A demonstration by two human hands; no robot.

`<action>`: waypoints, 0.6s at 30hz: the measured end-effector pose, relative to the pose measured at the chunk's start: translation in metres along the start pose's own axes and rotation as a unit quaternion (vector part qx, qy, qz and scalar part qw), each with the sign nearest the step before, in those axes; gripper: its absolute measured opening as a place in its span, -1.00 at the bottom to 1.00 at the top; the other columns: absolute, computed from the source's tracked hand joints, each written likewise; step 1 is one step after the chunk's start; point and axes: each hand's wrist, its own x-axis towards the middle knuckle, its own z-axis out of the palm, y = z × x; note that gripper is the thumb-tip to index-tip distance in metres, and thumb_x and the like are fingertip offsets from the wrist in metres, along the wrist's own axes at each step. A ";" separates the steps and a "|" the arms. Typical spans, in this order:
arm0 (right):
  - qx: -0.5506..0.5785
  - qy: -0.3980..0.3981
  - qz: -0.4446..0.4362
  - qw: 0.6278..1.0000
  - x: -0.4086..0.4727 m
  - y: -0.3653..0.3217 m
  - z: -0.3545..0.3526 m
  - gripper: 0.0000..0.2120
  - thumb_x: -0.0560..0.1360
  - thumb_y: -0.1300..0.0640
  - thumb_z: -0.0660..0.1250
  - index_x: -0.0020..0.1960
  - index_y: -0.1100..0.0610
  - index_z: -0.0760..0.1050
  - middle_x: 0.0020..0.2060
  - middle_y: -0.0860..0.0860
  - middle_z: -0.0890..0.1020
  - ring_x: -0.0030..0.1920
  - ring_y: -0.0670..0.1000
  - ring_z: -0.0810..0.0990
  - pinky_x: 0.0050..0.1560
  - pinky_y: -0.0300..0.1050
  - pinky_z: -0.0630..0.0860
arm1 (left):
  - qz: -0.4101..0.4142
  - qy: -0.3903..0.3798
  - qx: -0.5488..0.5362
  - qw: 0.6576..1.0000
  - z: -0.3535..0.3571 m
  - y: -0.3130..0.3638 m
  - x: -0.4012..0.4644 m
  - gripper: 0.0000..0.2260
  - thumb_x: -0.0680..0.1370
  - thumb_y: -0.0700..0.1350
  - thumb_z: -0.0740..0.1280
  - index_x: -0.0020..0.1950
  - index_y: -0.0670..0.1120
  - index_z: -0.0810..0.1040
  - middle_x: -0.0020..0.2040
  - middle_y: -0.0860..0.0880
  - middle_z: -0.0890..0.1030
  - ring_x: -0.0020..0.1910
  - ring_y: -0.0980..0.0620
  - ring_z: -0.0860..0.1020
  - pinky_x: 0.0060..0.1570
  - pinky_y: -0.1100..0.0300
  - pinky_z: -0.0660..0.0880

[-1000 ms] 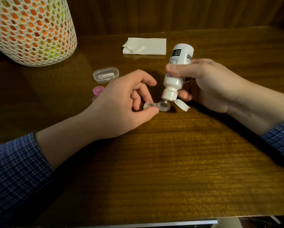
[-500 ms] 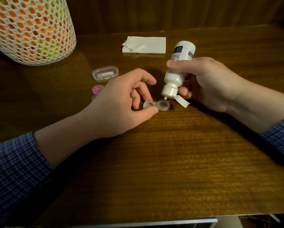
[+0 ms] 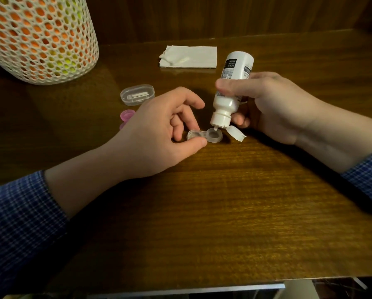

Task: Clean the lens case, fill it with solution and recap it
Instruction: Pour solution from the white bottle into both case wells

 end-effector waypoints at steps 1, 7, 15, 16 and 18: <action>0.000 -0.001 0.000 1.000 0.000 0.000 0.000 -0.83 0.53 0.07 0.44 0.03 0.13 0.54 -0.35 -0.03 0.63 -0.43 -0.07 0.46 -0.41 -0.22 0.35 | 0.000 0.000 -0.001 1.000 0.000 0.000 0.000 -0.52 0.47 -0.10 0.55 0.34 -0.06 0.51 -0.09 0.09 0.67 -0.26 -0.02 0.60 -0.26 0.13 0.60; -0.004 -0.007 0.002 1.000 0.000 0.000 0.000 -0.83 0.53 0.06 0.45 0.02 0.13 0.55 -0.34 -0.03 0.64 -0.41 -0.06 0.47 -0.40 -0.22 0.37 | -0.002 0.001 -0.006 1.000 0.000 0.000 0.000 -0.52 0.46 -0.11 0.55 0.34 -0.06 0.51 -0.10 0.09 0.67 -0.27 -0.01 0.60 -0.27 0.13 0.60; 0.059 0.019 0.032 0.998 0.002 -0.002 -0.001 -0.79 0.57 0.03 0.41 0.07 0.15 0.51 -0.34 -0.03 0.60 -0.46 -0.11 0.45 -0.45 -0.28 0.37 | -0.007 0.000 -0.010 1.000 -0.001 0.001 0.000 -0.53 0.45 -0.07 0.53 0.33 -0.05 0.51 -0.10 0.08 0.66 -0.27 -0.01 0.60 -0.27 0.10 0.60; 0.092 0.025 0.043 0.994 0.003 -0.003 -0.003 -0.78 0.57 0.03 0.40 0.09 0.15 0.48 -0.33 -0.01 0.58 -0.47 -0.11 0.44 -0.47 -0.28 0.37 | -0.008 0.000 -0.010 1.000 -0.001 0.001 0.000 -0.53 0.46 -0.06 0.52 0.34 -0.05 0.51 -0.10 0.08 0.66 -0.27 -0.01 0.60 -0.27 0.09 0.60; 0.139 0.034 0.057 0.988 0.005 -0.005 -0.006 -0.78 0.59 0.05 0.37 0.11 0.15 0.43 -0.28 0.04 0.55 -0.48 -0.10 0.43 -0.50 -0.28 0.38 | -0.007 0.000 -0.009 1.000 -0.001 0.001 0.000 -0.52 0.46 -0.08 0.53 0.34 -0.06 0.51 -0.09 0.08 0.66 -0.26 -0.01 0.61 -0.26 0.07 0.61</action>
